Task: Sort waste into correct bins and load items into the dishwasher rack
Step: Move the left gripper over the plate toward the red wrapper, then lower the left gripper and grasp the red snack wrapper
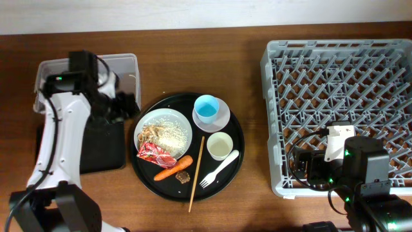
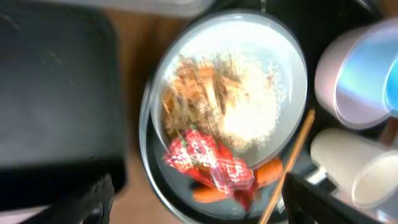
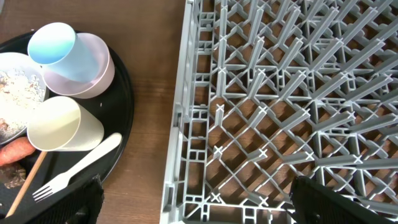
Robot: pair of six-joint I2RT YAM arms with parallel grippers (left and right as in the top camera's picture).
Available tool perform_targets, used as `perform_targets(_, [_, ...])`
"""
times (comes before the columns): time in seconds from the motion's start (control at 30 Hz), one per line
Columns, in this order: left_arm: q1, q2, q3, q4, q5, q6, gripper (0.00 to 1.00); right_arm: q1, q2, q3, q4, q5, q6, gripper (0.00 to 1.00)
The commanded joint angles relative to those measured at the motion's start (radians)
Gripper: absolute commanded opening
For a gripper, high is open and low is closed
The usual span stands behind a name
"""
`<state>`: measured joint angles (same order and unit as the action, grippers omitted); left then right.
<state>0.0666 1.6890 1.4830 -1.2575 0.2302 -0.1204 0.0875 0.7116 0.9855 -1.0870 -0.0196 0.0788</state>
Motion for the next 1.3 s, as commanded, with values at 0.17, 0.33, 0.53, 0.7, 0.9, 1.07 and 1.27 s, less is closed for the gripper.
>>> perform_targets(0.17, [-0.102,-0.003,-0.343,0.031,0.058,-0.051,0.85,-0.004,-0.003,0.019,0.002,0.006,0.004,0.99])
perform_targets(0.33, [-0.103,-0.003,-0.45,0.155,0.059,-0.092,0.8,-0.004,-0.003,0.019,0.0,0.006,0.004,0.99])
perform_targets(0.53, [-0.103,-0.003,-0.483,0.305,0.062,-0.096,0.77,-0.004,-0.003,0.019,0.0,0.006,0.004,0.99])
perform_targets(0.7, [-0.103,-0.003,-0.483,0.344,0.06,-0.104,0.61,-0.004,-0.003,0.019,0.001,0.006,0.004,0.99])
perform_targets(0.9, [-0.103,-0.003,-0.483,0.344,0.06,-0.104,0.4,-0.004,-0.002,0.019,0.001,0.006,0.004,0.99])
perform_targets(1.07, [-0.103,-0.003,-0.483,0.344,0.059,-0.104,0.18,-0.004,-0.002,0.019,0.001,0.006,0.004,0.99])
perform_targets(1.27, [-0.103,-0.003,-0.483,0.345,0.062,-0.103,0.08,-0.004,-0.002,0.019,0.001,0.006,0.004,0.99])
